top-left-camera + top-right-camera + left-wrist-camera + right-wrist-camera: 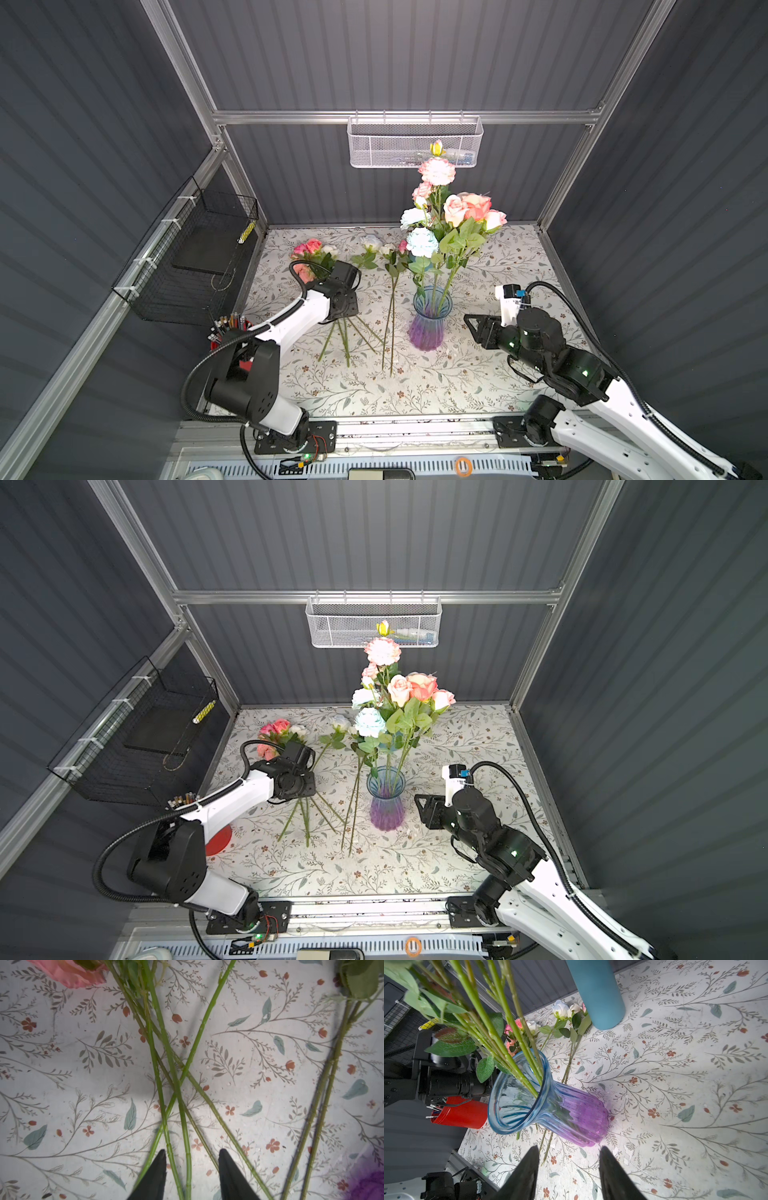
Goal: Arrange the flowers into the vase
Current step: 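Pull left gripper back from the vase toward the loose stems, then lower left gripper onto the loose stems and close on a pink rose stem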
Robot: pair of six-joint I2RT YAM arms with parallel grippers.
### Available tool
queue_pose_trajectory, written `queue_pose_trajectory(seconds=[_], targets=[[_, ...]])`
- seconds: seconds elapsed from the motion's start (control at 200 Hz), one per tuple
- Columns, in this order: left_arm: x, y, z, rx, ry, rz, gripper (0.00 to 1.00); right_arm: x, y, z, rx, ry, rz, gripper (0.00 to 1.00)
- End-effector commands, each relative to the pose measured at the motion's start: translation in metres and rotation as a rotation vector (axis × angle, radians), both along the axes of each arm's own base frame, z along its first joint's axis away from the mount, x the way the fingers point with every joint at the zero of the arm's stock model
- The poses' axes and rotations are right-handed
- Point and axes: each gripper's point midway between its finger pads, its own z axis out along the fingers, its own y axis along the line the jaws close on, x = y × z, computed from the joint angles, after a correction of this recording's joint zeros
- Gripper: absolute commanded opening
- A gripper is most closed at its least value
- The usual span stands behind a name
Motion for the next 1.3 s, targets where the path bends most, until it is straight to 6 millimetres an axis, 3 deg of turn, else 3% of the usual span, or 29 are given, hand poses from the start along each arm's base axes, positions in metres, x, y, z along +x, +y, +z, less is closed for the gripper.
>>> queue_pose_trajectory(seconds=[0.0,0.295,0.57,0.69,0.82,0.925,1.291], targets=[[0.014,-0.004,-0.005,-0.027,0.016,0.019,0.4,0.004,0.002,-0.002,-0.012,-0.017,0.011,0.49],[0.017,-0.01,-0.037,-0.072,0.055,0.042,0.27,0.008,0.0,-0.012,-0.014,0.003,0.011,0.49],[0.012,-0.002,-0.038,-0.044,0.05,0.067,0.24,0.007,-0.001,-0.019,-0.014,0.018,0.011,0.49],[0.009,-0.003,-0.028,-0.066,0.029,0.065,0.27,0.007,-0.002,-0.017,-0.008,0.013,0.012,0.49],[0.008,-0.021,-0.001,-0.171,-0.029,-0.014,0.32,0.007,0.0,-0.012,0.014,-0.005,0.016,0.49],[0.003,-0.006,0.01,-0.127,-0.069,0.02,0.36,0.007,0.005,-0.009,0.051,-0.018,0.03,0.5],[-0.008,0.01,-0.038,-0.039,0.029,0.095,0.28,0.009,0.006,-0.016,0.035,0.007,0.026,0.5]])
